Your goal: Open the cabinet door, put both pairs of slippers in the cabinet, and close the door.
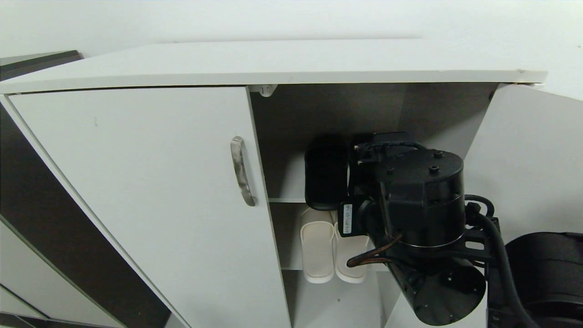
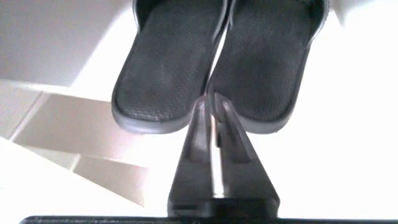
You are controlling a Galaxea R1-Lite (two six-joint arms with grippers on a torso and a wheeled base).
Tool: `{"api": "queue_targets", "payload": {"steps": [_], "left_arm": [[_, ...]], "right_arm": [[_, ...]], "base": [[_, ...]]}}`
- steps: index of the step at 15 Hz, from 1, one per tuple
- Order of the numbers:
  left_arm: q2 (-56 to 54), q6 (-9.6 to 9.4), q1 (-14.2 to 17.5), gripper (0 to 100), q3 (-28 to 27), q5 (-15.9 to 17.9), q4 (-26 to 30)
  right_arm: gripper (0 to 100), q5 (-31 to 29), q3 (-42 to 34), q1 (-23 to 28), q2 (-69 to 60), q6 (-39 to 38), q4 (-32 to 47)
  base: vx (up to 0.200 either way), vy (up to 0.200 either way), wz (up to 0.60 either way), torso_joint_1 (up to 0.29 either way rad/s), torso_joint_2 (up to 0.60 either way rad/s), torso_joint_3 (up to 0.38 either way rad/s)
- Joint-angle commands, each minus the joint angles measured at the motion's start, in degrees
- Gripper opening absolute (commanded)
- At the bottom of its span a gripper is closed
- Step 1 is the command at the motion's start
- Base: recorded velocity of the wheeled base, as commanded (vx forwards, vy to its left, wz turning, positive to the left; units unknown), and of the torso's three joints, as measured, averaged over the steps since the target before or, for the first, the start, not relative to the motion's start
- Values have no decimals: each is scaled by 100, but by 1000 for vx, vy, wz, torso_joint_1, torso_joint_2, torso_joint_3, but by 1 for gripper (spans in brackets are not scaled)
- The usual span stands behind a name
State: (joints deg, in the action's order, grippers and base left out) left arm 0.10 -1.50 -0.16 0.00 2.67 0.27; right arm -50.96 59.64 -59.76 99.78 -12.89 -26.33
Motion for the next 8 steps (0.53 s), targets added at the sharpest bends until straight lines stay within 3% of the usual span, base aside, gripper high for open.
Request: {"api": "queue_targets", "payload": {"steps": [1, 8], "left_arm": [[-1, 1, -2, 0, 0, -3, 0], [-1, 1, -2, 0, 0, -3, 0]], "right_arm": [[0, -2, -31, -18, -46, 5, -4], [0, -11, -49, -1, 42, -3, -30]], "base": [[0, 0, 0, 0, 0, 0], [0, 0, 0, 0, 0, 0]]}}
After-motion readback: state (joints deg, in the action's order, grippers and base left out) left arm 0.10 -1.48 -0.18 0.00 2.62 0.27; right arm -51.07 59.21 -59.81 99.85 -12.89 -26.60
